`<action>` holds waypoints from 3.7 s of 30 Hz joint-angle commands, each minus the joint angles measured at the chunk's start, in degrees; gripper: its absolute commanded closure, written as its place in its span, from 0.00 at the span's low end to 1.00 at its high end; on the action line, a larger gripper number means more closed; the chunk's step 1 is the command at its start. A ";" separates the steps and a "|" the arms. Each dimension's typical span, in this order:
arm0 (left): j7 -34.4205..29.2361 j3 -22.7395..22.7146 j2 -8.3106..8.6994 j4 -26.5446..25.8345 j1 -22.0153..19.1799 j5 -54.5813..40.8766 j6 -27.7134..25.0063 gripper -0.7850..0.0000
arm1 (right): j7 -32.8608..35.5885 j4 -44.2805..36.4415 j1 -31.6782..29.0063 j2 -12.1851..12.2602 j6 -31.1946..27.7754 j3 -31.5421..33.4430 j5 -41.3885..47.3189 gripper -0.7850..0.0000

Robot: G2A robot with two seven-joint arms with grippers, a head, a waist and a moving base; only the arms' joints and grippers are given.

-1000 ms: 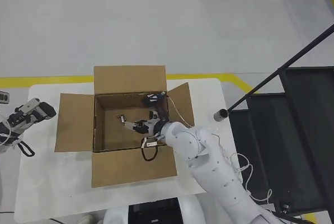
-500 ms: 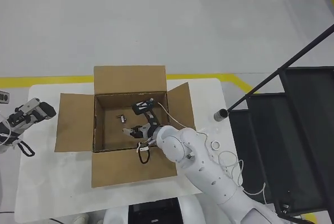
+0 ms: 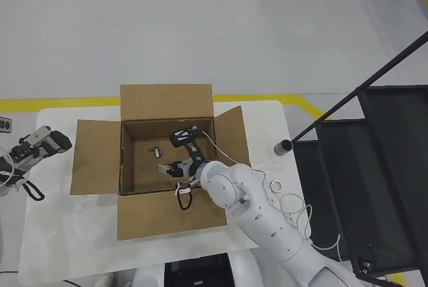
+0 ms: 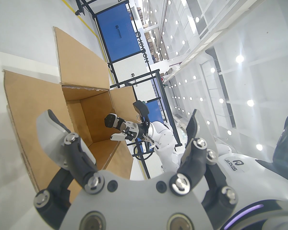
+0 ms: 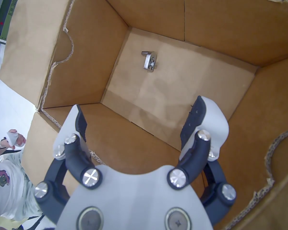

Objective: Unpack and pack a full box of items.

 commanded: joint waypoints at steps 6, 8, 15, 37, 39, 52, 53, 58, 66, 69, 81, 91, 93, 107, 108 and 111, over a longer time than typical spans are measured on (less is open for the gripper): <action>0.00 0.00 0.00 0.00 0.00 0.00 0.00 0.00 | -2.21 9.95 8.62 -1.44 -4.59 -6.99 -7.34 0.00; 0.00 0.00 0.00 0.00 0.00 0.00 0.00 0.00 | -2.34 12.76 11.35 -2.22 -5.53 -9.16 -7.78 0.00; 0.00 0.00 0.00 0.00 0.00 0.00 0.00 0.00 | -3.10 22.72 18.36 -5.38 -7.65 -15.32 -5.01 0.00; 0.00 0.00 0.00 0.00 0.00 0.00 0.00 0.00 | -7.22 44.97 28.16 -13.00 -0.61 -18.88 3.22 0.31; 0.00 0.00 0.00 0.00 0.00 0.00 0.00 0.00 | -7.55 46.44 28.59 -13.57 -0.27 -18.97 3.84 0.28; 0.00 0.00 0.00 0.00 0.00 0.00 0.00 0.00 | -10.81 54.33 30.52 -16.96 0.59 -19.87 6.03 0.48; 0.00 0.00 0.00 0.00 0.00 0.00 0.00 0.00 | -11.00 54.70 30.63 -17.12 0.65 -19.88 6.09 0.50; 0.00 0.00 0.00 0.00 0.00 0.00 0.00 0.00 | -12.10 57.70 31.44 -18.42 0.35 -19.93 7.11 0.51; 0.00 0.00 0.00 0.00 0.00 0.00 0.00 0.00 | -13.48 61.90 32.85 -20.08 0.78 -19.76 7.93 0.55; 0.00 0.00 0.00 0.00 0.00 0.00 0.00 0.00 | -13.93 63.42 33.23 -20.70 1.40 -19.46 8.48 0.60; 0.00 0.00 0.00 0.00 0.00 0.00 0.00 0.00 | -14.88 65.45 33.85 -22.09 0.87 -18.95 8.39 1.00; 0.00 0.00 0.00 0.00 0.00 0.00 0.00 0.00 | -13.69 54.85 30.50 -19.26 2.93 -15.55 4.58 1.00; 0.00 0.00 0.00 0.00 0.00 0.00 0.00 0.00 | -12.54 50.49 28.90 -18.07 3.83 -14.33 2.79 1.00; 0.00 0.00 0.00 0.00 0.00 0.00 0.00 0.00 | 4.81 -4.47 -1.04 -6.53 -8.69 4.34 -12.57 1.00; 0.00 0.00 0.00 0.00 0.00 0.00 0.00 0.00 | 5.04 -5.87 -1.95 -6.28 -9.75 5.23 -11.93 1.00; 0.00 0.00 0.00 0.00 0.00 0.00 0.00 0.00 | 6.10 -11.43 -5.66 -5.23 -14.96 9.06 -8.18 1.00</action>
